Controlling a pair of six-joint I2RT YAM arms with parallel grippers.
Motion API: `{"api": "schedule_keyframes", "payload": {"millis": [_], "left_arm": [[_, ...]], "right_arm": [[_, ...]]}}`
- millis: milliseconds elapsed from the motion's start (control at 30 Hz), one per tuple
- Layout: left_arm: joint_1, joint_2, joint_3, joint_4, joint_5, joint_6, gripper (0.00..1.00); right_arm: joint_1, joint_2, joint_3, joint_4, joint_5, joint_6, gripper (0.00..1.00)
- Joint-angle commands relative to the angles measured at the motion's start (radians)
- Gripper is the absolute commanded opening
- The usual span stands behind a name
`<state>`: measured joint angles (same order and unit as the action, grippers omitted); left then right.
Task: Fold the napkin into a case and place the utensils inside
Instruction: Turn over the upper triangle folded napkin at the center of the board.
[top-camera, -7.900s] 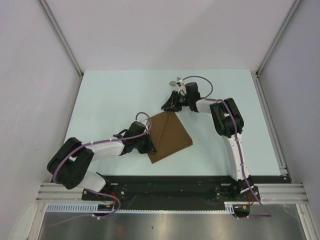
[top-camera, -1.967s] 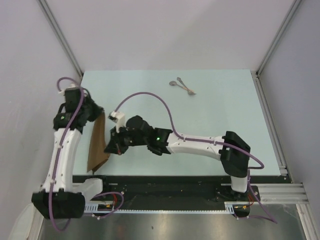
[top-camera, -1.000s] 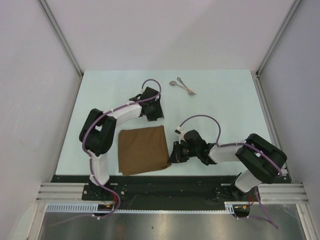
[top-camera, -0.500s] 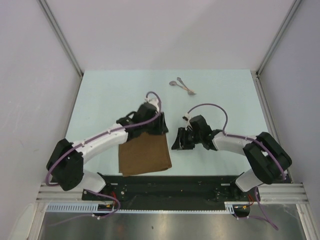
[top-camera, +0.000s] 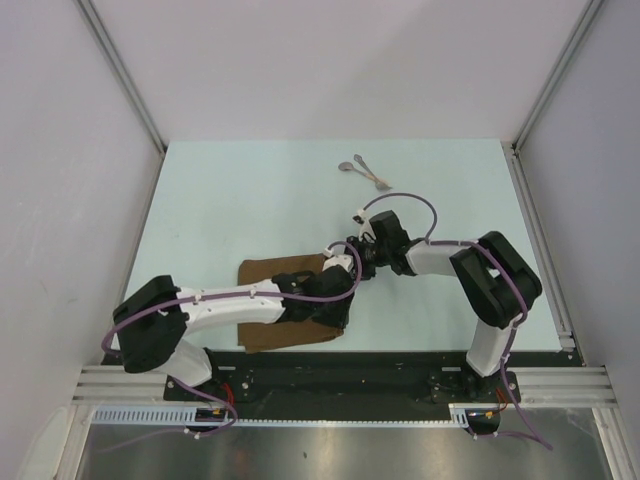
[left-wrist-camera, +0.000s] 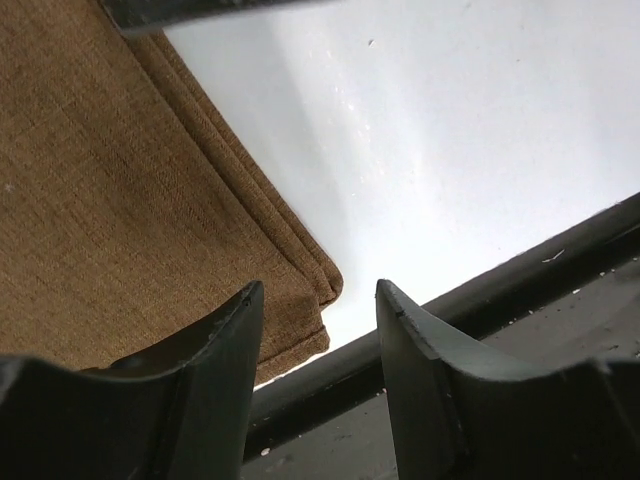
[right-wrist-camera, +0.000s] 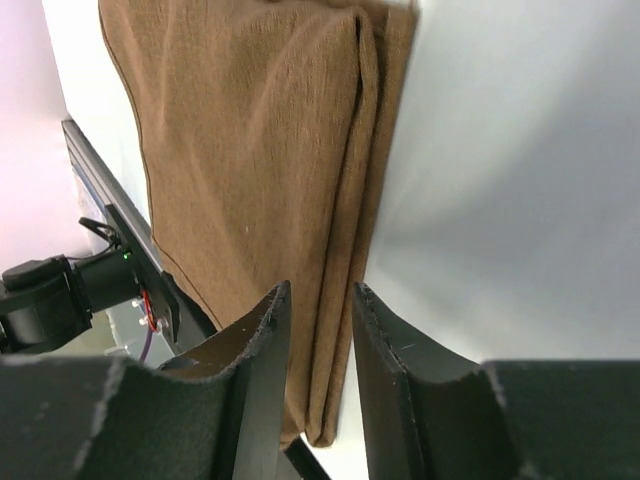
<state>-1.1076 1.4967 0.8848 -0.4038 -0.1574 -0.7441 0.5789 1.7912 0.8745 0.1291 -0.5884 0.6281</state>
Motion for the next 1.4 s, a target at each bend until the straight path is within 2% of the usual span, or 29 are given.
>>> {"api": "schedule_keyframes", "payload": {"millis": [0,133,300,433,567,767,933,1000,1033,1133,1367], "left_arm": [[-0.020,0.005,0.002,-0.020,-0.056,-0.052,0.54],[-0.012,-0.080,-0.013,-0.027,-0.057,-0.058,0.48],[0.118,-0.242,-0.110,0.049,0.091,-0.047,0.46],[0.164,-0.260,-0.110,0.045,0.150,-0.055,0.45],[0.183,-0.306,-0.153,0.109,0.231,-0.113,0.46],[0.238,-0.378,-0.205,0.122,0.251,-0.133,0.39],[0.226,-0.308,-0.210,0.157,0.300,-0.126,0.40],[0.207,-0.270,-0.190,0.142,0.289,-0.117,0.52],[0.178,-0.229,-0.143,0.084,0.244,-0.107,0.55],[0.114,-0.130,-0.032,-0.039,0.126,-0.090,0.52],[0.038,0.029,0.089,-0.125,0.070,-0.041,0.52]], "right_arm": [[-0.002,0.066,0.099,0.050,-0.053,-0.016,0.35],[-0.007,0.117,0.153,0.029,-0.033,-0.044,0.35],[-0.010,0.154,0.208,0.007,0.021,-0.071,0.34],[-0.013,0.171,0.237,-0.040,0.071,-0.110,0.35],[-0.028,0.197,0.264,-0.063,0.059,-0.131,0.33],[-0.054,0.195,0.255,-0.040,0.021,-0.123,0.29],[-0.070,0.227,0.271,-0.019,-0.013,-0.096,0.26],[-0.068,0.247,0.281,-0.011,-0.021,-0.082,0.23],[-0.065,0.254,0.281,-0.006,-0.024,-0.077,0.22],[-0.062,0.266,0.279,0.010,-0.030,-0.065,0.21],[-0.056,0.286,0.293,0.017,-0.025,-0.062,0.21]]}}
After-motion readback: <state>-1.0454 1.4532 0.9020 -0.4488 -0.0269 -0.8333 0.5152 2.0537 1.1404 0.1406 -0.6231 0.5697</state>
